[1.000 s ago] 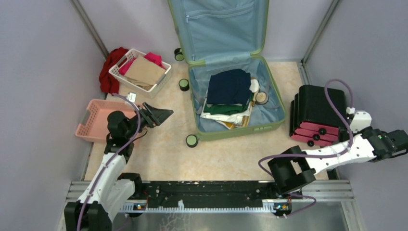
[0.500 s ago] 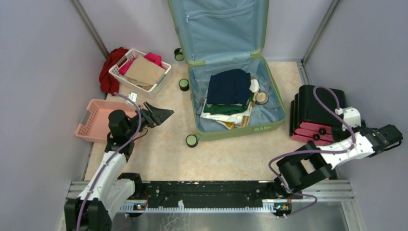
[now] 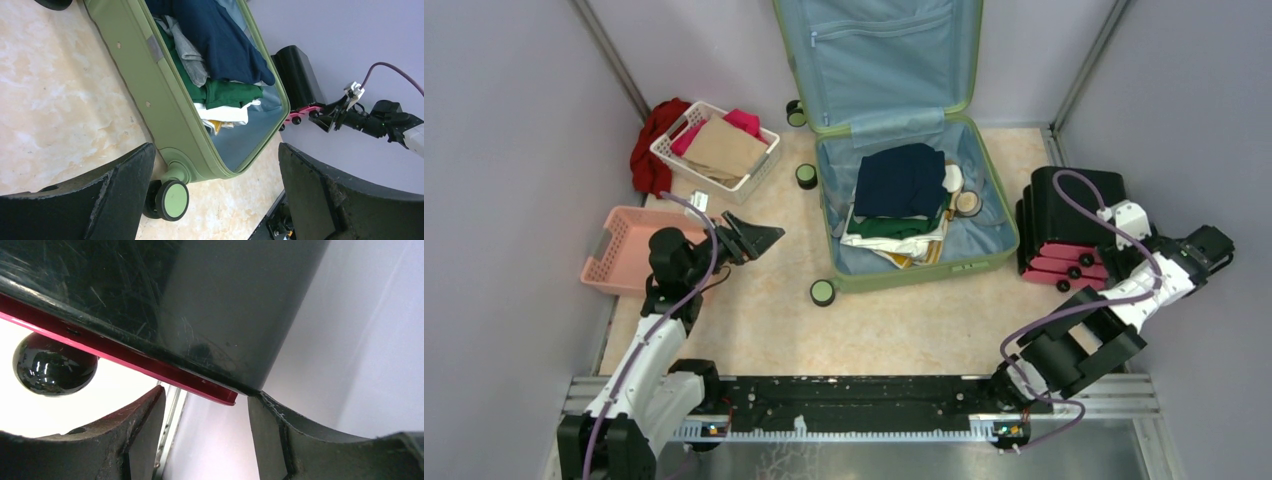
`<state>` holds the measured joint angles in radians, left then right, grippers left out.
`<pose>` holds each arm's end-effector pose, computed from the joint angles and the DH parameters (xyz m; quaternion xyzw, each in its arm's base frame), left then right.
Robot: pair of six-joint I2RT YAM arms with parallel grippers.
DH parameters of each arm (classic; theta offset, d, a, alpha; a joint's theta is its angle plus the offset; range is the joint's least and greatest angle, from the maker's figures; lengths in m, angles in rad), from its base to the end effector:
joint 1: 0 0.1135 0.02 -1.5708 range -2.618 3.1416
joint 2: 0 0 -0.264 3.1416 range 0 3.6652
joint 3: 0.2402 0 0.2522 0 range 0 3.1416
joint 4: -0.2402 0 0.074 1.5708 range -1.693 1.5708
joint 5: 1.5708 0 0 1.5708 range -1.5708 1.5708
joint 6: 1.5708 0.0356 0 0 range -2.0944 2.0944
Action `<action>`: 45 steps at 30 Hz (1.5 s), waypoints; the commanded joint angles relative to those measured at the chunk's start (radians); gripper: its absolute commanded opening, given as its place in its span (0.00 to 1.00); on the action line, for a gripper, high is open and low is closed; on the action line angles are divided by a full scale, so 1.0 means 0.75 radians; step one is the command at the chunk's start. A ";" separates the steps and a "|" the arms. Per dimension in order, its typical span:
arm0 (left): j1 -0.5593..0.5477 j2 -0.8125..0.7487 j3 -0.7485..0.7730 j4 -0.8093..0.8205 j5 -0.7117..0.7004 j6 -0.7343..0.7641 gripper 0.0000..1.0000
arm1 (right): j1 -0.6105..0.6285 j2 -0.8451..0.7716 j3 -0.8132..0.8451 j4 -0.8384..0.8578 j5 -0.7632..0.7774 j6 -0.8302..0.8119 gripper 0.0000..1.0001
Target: Open, take out, and arrange the luggage
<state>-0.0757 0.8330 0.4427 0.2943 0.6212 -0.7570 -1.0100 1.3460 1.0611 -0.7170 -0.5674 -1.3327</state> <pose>0.1921 -0.0354 0.2613 -0.0418 0.7330 -0.4658 0.4940 0.1593 -0.2177 0.2720 -0.2256 0.8969 -0.1437 0.3523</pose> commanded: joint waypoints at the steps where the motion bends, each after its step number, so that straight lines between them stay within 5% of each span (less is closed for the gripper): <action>1: 0.007 -0.007 0.043 0.000 -0.006 0.025 0.99 | 0.115 0.027 0.085 0.157 -0.095 0.083 0.60; 14: 0.007 -0.047 0.035 -0.005 -0.011 -0.006 0.99 | 0.485 0.244 0.282 0.486 0.133 0.479 0.42; 24: 0.007 -0.070 0.017 0.005 -0.005 -0.023 0.99 | 0.594 0.416 0.526 0.491 0.203 0.872 0.52; 30: 0.007 -0.105 0.015 -0.002 -0.004 -0.023 0.99 | 0.584 0.378 0.565 0.325 0.264 0.876 0.62; 45: 0.007 -0.062 0.025 0.084 0.047 -0.067 0.99 | 0.403 0.147 0.319 0.081 -0.258 0.875 0.67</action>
<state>-0.0757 0.7795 0.4465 0.3058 0.6285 -0.7891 -0.7155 1.4841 1.3098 -0.6193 -0.6090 -0.6960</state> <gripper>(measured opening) 0.987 0.666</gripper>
